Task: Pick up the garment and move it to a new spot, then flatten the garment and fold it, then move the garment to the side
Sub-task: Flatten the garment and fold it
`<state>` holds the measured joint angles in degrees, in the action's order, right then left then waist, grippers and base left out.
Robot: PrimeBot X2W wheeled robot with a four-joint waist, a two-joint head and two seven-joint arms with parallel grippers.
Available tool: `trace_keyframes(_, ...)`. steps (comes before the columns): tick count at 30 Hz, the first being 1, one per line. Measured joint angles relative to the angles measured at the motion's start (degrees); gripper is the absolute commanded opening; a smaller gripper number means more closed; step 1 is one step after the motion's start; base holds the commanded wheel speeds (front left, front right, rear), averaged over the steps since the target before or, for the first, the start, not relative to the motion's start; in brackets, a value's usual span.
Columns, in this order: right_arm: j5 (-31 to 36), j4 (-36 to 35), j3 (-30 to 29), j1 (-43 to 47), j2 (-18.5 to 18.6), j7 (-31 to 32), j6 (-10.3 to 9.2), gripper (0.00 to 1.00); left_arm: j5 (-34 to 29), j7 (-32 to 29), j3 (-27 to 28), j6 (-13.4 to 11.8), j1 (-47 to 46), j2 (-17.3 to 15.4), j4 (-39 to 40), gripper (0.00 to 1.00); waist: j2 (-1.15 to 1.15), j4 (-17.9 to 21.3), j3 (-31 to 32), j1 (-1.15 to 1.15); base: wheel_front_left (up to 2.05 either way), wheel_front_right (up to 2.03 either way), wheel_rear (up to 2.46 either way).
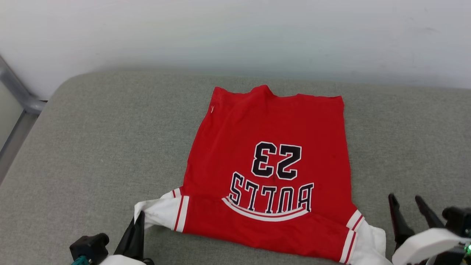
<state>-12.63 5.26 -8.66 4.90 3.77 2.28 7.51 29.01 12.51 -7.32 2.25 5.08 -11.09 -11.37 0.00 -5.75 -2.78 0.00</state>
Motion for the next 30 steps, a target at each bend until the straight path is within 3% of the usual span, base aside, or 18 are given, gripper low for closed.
trace_keyframes(10,0.02,16.27,-3.37,-25.79,4.25,5.6,-0.01,1.0,-1.33,0.81,-2.26,0.52,-6.1,1.49,4.0,0.0,0.0,-3.01,-7.17,0.01,0.0,0.0,0.0)
trace_keyframes(16,0.25,26.98,-3.71,-40.37,8.38,17.68,-0.01,1.0,-1.76,1.53,-3.9,1.77,-9.77,2.72,4.8,0.0,0.0,-6.06,-11.96,0.02,0.0,0.0,0.0)
trace_keyframes(22,2.43,33.39,-3.61,-53.37,11.22,29.77,-0.01,1.0,-2.08,2.01,-5.12,2.81,-12.81,3.7,5.63,0.0,0.0,-8.74,-16.8,0.02,0.0,0.0,0.0)
trace_keyframes(30,6.8,37.72,-5.66,-63.71,12.9,37.65,-0.01,1.0,-2.14,2.33,-6.73,4.11,-16.67,4.8,6.44,0.0,0.0,-11.94,-23.28,0.02,0.0,0.0,0.0)
